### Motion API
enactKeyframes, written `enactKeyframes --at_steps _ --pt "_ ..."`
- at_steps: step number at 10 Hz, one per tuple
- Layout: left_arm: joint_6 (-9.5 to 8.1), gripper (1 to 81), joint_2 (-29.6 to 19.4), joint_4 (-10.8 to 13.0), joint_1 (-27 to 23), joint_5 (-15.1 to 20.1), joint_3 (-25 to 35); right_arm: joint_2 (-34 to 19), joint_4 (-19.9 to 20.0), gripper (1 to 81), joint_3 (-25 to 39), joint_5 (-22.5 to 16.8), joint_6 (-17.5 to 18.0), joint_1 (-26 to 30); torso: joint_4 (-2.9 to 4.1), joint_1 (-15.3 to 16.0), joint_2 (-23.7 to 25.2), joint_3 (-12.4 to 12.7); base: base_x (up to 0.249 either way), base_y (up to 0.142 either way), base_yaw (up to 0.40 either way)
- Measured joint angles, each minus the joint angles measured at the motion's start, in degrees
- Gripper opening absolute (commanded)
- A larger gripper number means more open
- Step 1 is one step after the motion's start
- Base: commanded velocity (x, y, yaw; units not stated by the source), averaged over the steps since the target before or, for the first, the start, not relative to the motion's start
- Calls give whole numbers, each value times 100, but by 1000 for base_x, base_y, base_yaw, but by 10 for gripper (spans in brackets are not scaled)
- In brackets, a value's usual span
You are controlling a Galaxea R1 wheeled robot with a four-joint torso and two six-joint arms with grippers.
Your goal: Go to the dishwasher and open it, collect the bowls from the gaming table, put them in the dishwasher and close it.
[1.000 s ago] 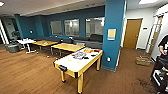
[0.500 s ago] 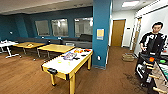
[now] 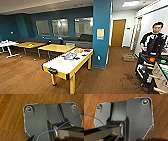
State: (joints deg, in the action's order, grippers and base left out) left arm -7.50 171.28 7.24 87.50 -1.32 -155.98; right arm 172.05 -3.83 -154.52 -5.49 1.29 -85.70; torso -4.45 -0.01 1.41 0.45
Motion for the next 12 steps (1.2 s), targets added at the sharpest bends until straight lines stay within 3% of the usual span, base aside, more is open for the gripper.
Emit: enactKeyframes --at_steps 4,12 --pt "0 811 2 -2 0 2 0 -2 0 811 0 0 0 0 0 0 0 0 0 0 0" --pt "-2 811 15 -5 15 9 0 0 -2 811 0 -10 -9 -35 0 6 2 0 126 0 0"
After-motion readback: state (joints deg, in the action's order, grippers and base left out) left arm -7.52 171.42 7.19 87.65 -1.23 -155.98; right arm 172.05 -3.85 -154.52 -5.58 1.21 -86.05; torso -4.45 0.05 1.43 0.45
